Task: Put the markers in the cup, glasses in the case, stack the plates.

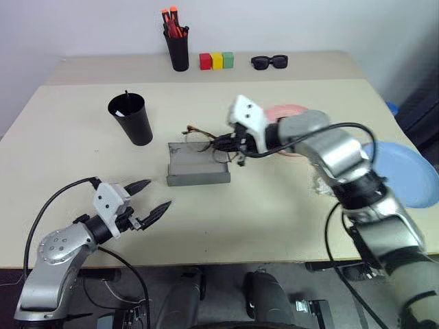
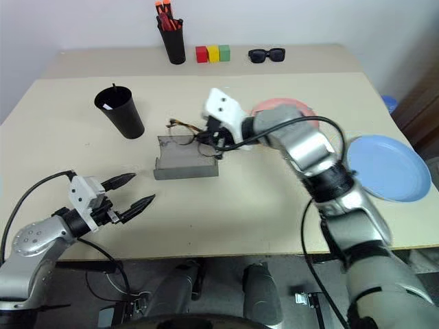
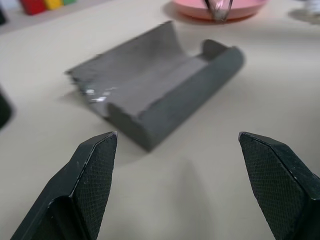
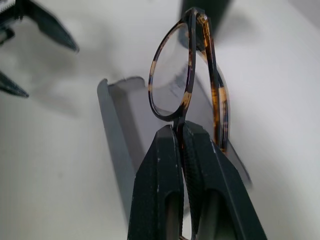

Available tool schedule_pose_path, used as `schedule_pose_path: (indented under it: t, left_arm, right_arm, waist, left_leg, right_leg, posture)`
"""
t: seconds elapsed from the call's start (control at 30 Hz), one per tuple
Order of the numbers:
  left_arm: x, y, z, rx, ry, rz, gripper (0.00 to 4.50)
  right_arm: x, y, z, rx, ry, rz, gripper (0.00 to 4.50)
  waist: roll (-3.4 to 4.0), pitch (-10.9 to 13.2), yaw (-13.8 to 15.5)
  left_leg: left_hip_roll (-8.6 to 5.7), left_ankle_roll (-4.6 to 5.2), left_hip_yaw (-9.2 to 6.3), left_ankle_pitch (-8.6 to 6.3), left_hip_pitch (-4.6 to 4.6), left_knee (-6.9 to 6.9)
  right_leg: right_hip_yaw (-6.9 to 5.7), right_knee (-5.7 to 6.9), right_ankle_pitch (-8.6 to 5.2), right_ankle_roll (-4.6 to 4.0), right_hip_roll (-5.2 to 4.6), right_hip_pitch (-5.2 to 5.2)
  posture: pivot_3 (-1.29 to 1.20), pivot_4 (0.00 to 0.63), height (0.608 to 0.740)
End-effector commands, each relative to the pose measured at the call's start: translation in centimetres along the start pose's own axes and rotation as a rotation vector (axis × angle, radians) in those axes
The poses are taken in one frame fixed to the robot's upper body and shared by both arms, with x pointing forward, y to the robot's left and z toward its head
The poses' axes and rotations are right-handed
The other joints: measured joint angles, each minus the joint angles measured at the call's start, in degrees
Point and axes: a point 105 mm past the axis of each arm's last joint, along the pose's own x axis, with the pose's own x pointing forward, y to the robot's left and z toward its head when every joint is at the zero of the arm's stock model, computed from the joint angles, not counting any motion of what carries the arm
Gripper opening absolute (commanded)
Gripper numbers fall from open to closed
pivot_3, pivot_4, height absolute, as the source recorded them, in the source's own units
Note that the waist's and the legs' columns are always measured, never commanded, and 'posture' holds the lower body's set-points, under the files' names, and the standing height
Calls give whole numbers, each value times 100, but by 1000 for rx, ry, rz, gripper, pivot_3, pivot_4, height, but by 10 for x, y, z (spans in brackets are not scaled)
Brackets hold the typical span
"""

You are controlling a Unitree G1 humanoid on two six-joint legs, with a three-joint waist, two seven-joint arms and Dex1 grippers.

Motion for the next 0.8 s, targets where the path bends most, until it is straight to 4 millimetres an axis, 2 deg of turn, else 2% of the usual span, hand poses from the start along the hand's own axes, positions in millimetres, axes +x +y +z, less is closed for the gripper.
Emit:
schedule_pose_path:
  t: [0.03,0.17,0.3,0.47,0.57,0.6,0.77,0.8]
  left_arm:
    - [-9,8,11,36,-27,53,4006]
    - [-17,8,12,42,-19,70,4006]
    - [-22,6,15,38,-20,77,4006]
    - [-21,4,18,32,-22,76,4006]
    - [-17,6,20,34,-27,73,4006]
    - [-15,7,21,36,-29,73,4006]
    - [-9,11,23,42,-36,74,4006]
    - [-9,12,23,42,-37,74,4006]
  right_arm:
    - [16,-8,3,-143,23,15,76]
    - [29,-12,-9,-146,58,34,76]
    - [27,-6,-22,-139,88,93,76]
    - [26,-3,-25,-114,86,124,76]
    - [25,-1,-21,-111,68,140,860]
    - [25,-1,-19,-113,63,136,1262]
    - [25,-10,-12,-110,38,81,3738]
    - [24,-11,-11,-110,35,75,3738]
  waist:
    - [0,0,-16]
    - [1,0,-19]
    - [3,2,-24]
    - [4,2,-33]
    - [4,2,-32]
    - [4,2,-28]
    - [4,2,-30]
    - [4,2,-29]
  left_leg:
    - [-1,0,0,0,1,0]
    - [0,-3,2,1,3,-1]
    - [1,-4,3,1,3,-1]
    - [0,-5,2,0,6,-4]
    - [0,-5,2,0,6,-4]
    - [0,-5,2,0,6,-4]
    - [-3,-7,3,2,7,-4]
    - [-3,-8,4,2,7,-4]
  right_leg:
    - [0,-1,1,1,1,0]
    - [0,2,3,0,8,0]
    - [1,4,4,-2,10,-2]
    - [4,10,4,-3,15,-4]
    - [4,14,4,-3,16,-7]
    - [5,15,4,-3,16,-7]
    - [8,30,5,-2,16,-14]
    - [9,35,5,-1,16,-15]
  posture:
    - [0,150,740]
    - [0,150,740]
    - [0,150,740]
    - [0,150,740]
    - [0,150,740]
    - [0,150,740]
    - [0,150,740]
    - [0,150,740]
